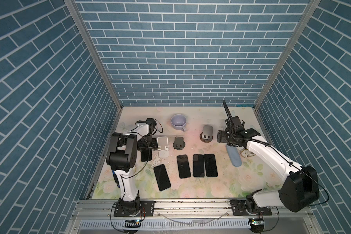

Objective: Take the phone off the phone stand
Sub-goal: 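Lift the black phone off the white stand with the left gripper, then lay the black phone flat on the table and open the left gripper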

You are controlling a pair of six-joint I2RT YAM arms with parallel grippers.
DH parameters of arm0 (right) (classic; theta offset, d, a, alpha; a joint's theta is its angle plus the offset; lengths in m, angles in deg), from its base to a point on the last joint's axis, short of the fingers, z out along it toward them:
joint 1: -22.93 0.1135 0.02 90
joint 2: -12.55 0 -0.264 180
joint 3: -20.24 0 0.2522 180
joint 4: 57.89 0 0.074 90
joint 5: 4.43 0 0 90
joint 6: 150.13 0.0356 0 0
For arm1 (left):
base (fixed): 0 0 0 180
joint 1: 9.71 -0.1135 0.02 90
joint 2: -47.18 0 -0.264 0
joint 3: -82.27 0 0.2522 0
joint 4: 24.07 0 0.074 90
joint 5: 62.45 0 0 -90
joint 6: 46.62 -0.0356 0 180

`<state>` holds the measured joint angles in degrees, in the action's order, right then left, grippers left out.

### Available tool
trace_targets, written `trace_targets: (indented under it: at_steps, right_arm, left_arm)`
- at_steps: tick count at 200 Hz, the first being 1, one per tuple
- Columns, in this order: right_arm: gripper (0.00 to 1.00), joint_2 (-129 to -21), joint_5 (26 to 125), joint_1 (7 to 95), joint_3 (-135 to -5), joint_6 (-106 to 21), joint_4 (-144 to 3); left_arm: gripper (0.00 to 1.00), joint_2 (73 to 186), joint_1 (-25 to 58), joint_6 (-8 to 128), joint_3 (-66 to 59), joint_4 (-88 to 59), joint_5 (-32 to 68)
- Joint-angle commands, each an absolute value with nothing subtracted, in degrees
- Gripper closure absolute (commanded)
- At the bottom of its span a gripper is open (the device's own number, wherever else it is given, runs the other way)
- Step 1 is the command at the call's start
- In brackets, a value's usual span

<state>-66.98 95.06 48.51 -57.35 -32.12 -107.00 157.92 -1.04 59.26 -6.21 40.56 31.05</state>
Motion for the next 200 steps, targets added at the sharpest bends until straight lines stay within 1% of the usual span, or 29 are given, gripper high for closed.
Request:
trace_targets:
  at_steps: [1,78,139,176,200]
  right_arm:
    - [0.09,-65.58,96.17,48.33,-56.89,-33.14,-108.48]
    - [0.09,-66.63,96.15,48.26,-58.21,-33.32,-108.80]
    - [0.08,-66.56,99.31,48.32,-59.41,-35.87,-108.95]
    - [0.02,-64.42,106.06,47.79,-58.25,-40.80,-106.32]
    - [0.01,-61.69,108.75,45.87,-54.55,-45.55,-101.18]
  left_arm:
    - [0.16,156.38,-0.92,59.39,-4.26,36.90,28.70]
    - [0.15,147.82,-0.83,57.79,-2.46,35.74,33.92]
    - [0.13,141.20,-0.83,59.49,1.03,35.10,37.02]
    - [0.11,132.18,-0.83,59.98,5.27,29.97,36.47]
    - [0.07,124.17,-0.83,59.69,10.16,24.20,36.88]
